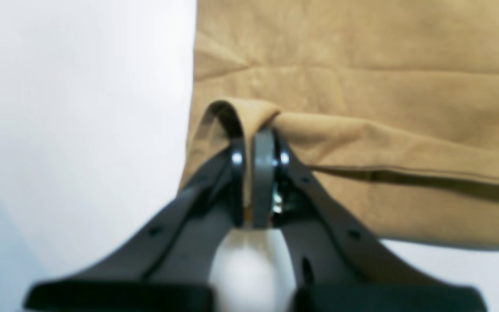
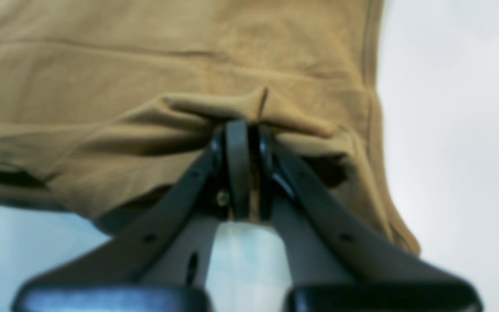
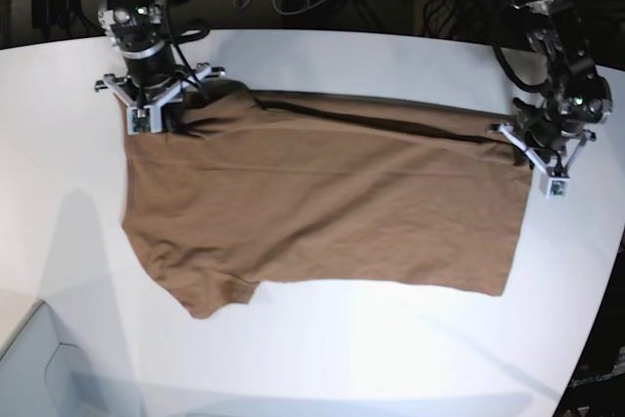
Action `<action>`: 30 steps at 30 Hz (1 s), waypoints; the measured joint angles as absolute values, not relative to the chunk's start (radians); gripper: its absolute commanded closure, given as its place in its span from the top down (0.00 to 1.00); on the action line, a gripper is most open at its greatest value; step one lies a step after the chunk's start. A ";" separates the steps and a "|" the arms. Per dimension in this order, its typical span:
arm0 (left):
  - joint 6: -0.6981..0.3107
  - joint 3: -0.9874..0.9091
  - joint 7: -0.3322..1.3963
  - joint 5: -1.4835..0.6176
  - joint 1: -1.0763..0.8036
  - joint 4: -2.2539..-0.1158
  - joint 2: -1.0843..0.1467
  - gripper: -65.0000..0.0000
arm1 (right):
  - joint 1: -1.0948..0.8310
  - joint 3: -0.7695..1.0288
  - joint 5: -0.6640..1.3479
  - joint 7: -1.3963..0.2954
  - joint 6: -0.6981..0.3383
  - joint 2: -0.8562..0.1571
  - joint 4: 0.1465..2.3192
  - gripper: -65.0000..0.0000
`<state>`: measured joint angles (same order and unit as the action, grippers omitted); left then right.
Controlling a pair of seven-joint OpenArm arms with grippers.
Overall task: Layout the t-shirt on the table in an organized manner, then fold the t-shirt properly
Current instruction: 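Lift the held collar edge with both grippers and fold it over, then lower the folded edge onto the shirt and release both grippers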
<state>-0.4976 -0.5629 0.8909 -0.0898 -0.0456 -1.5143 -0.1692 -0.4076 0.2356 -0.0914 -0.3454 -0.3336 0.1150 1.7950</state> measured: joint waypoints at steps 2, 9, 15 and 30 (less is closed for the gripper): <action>-0.498 -0.564 0.895 -0.089 -0.034 -1.493 -0.171 0.00 | -0.400 0.236 -0.092 -0.345 -0.334 0.114 1.787 0.00; -0.497 -0.568 0.893 -0.089 0.006 -1.452 -0.175 0.00 | -0.357 0.239 -0.093 -0.347 -0.334 0.113 1.781 0.00; -0.498 -0.569 0.891 -0.089 0.028 -1.446 -0.175 0.00 | -0.337 0.239 -0.092 -0.348 -0.334 0.113 1.781 0.00; -0.498 -0.572 0.885 -0.091 0.077 -1.440 -0.175 0.00 | -0.290 0.238 -0.092 -0.348 -0.334 0.079 1.727 0.00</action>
<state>-0.4976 -0.5720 0.8852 -0.0906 0.0769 -1.4399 -0.1745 -0.2905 0.2382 -0.0921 -0.3481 -0.3336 0.0788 1.7267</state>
